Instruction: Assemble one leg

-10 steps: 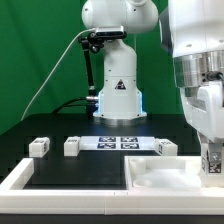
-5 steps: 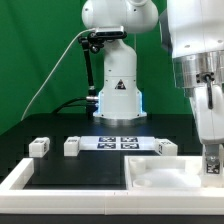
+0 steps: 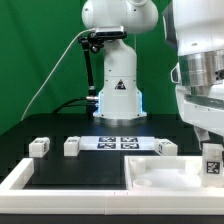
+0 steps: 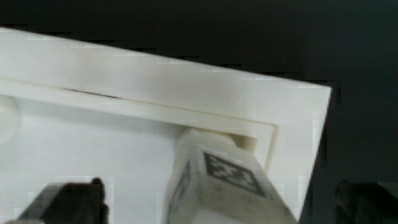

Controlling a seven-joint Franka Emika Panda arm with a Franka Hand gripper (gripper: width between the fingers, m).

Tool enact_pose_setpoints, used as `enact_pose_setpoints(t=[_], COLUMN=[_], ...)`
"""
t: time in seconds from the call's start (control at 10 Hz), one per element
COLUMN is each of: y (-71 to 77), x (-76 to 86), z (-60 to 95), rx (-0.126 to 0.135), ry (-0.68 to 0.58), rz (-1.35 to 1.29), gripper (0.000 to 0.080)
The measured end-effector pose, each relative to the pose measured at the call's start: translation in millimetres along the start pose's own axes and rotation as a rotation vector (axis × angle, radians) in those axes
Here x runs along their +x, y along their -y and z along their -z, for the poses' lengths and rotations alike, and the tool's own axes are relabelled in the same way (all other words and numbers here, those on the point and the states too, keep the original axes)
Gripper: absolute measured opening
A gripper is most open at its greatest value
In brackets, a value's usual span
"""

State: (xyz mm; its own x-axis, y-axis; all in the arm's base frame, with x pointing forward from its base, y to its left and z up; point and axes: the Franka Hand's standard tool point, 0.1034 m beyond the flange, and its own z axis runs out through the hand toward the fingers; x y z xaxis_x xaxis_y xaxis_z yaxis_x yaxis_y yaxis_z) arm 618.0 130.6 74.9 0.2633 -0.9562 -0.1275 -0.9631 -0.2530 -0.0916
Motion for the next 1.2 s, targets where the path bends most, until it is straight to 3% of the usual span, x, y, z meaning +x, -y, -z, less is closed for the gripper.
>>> enact_pose_setpoints(t=[0.4,0.6,0.9,1.2], y=[2.1,1.8,3.2,2.1], x=[0.5,5.4,-2.4,9.0], z=[1.1,1.3,1.0,1.3], rx=[-0.014,-0.015,-0.023,-0.034], ry=[-0.028,-0.030,-0.040,-0.045], rz=[0.432,0.490,0.585,0.912], gripper=[0.0649,0.0649,0.0649,0.0649])
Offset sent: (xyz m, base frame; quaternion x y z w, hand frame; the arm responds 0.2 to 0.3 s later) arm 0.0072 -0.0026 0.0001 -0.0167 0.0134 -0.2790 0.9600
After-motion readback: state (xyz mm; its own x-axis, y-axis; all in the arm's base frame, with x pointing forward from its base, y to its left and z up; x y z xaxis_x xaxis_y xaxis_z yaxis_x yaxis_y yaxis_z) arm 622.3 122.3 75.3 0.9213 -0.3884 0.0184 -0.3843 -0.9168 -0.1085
